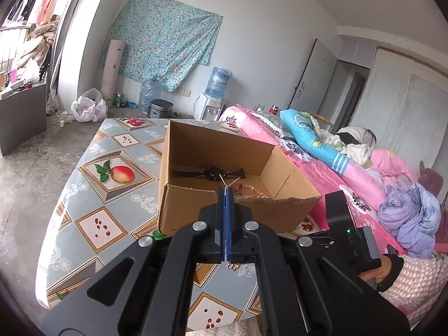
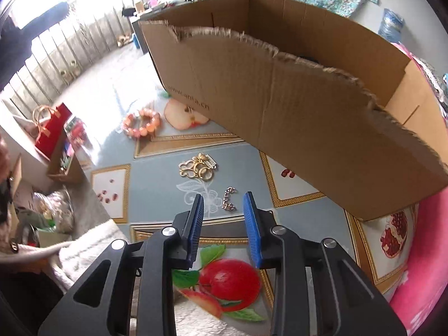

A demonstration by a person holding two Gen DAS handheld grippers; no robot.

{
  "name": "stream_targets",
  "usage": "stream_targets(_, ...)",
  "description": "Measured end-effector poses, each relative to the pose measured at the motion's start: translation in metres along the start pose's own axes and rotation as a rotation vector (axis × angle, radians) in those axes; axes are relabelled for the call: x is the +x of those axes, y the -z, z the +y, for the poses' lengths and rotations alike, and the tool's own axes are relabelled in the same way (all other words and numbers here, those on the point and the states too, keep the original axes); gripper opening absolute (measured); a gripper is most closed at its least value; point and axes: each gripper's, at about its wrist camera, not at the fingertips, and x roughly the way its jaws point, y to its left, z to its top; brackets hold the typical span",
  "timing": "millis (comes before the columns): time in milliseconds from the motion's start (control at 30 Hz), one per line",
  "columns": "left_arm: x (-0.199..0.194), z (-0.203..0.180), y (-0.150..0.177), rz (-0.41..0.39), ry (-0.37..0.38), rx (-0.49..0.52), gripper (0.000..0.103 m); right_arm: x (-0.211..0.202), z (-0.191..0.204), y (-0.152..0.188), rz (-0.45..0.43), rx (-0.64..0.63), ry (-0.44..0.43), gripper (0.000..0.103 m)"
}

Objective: Organize jewelry

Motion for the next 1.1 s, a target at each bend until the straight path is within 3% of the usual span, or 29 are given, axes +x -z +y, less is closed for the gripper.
stream_targets(133, 0.001, 0.003, 0.002, -0.002, -0.020, 0.003, 0.000, 0.014, 0.000, 0.002, 0.039, -0.040, -0.001, 0.019)
stream_targets(167, 0.002, 0.003, 0.002, -0.001, -0.024, 0.003, 0.000, 0.016, -0.002, 0.000, 0.049, -0.034, -0.011, 0.007)
stream_targets(267, 0.004, 0.006, 0.002, -0.004, -0.031, -0.002, 0.000, 0.018, -0.008, -0.002, 0.061, -0.017, -0.021, 0.004)
stream_targets(467, 0.008, 0.013, 0.002, -0.005, -0.038, -0.015, 0.000, 0.003, -0.023, -0.008, 0.014, 0.078, -0.082, 0.003)
stream_targets(767, 0.010, 0.015, 0.000, -0.012, -0.035, -0.021, 0.000, -0.055, -0.034, -0.022, -0.109, 0.127, -0.105, 0.003)
stream_targets(967, 0.012, 0.012, -0.016, -0.029, 0.009, -0.002, 0.000, -0.105, -0.030, -0.055, -0.254, 0.100, -0.113, 0.003)
stream_targets(1100, 0.030, 0.004, -0.039, 0.001, 0.045, 0.036, 0.000, -0.122, -0.041, -0.090, -0.320, 0.101, -0.097, 0.003)
